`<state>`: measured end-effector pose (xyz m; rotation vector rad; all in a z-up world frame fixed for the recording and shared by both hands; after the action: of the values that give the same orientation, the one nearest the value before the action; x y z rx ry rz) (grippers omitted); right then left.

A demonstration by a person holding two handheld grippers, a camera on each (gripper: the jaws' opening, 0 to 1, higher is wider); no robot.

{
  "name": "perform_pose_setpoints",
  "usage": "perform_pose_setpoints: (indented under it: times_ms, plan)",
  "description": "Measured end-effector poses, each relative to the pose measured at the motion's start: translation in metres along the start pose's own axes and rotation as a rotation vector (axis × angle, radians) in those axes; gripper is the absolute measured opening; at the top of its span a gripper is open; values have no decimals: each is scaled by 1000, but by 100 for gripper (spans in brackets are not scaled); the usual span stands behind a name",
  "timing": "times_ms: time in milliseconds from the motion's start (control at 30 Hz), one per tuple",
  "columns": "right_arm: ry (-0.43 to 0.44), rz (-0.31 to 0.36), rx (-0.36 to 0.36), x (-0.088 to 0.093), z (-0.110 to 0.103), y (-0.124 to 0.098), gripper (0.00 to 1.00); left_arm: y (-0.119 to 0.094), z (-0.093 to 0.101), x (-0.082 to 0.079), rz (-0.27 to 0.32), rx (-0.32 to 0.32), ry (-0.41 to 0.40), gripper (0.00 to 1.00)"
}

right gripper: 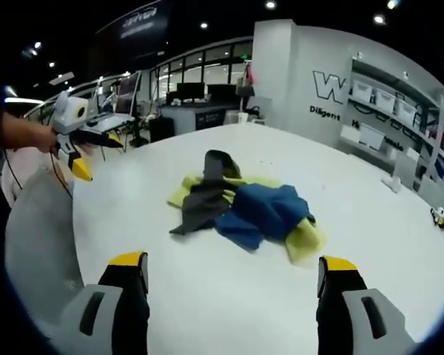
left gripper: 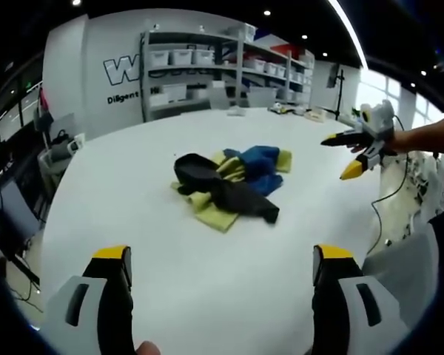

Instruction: Fold the garment on the visible template until the final outline fits inside the template.

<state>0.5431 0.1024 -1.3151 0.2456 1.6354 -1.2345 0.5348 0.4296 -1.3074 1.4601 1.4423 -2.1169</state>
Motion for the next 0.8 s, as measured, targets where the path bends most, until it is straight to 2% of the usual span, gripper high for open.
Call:
perform_pose_setpoints:
  times_ms: [533, 800]
  plan:
    - [44, -15, 11, -3, 11, 14, 84, 10, 3, -2, -4, 17, -12, 97]
    - [30, -16, 20, -10, 15, 18, 81, 12, 4, -3, -7, 30, -11, 96]
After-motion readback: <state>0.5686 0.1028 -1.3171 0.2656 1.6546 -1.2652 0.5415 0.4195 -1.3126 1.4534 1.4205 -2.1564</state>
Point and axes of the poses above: the point that each gripper's makers call its tool centre point, and the gripper's own axes: y roughly forward along the fingers, z roughly to its right, x roughly out of its underside, the point moved 4 cm from there along -y, roughly backward along the fingers, and after that the axes turned 3 degrees about -z, right-handed, at the moved point
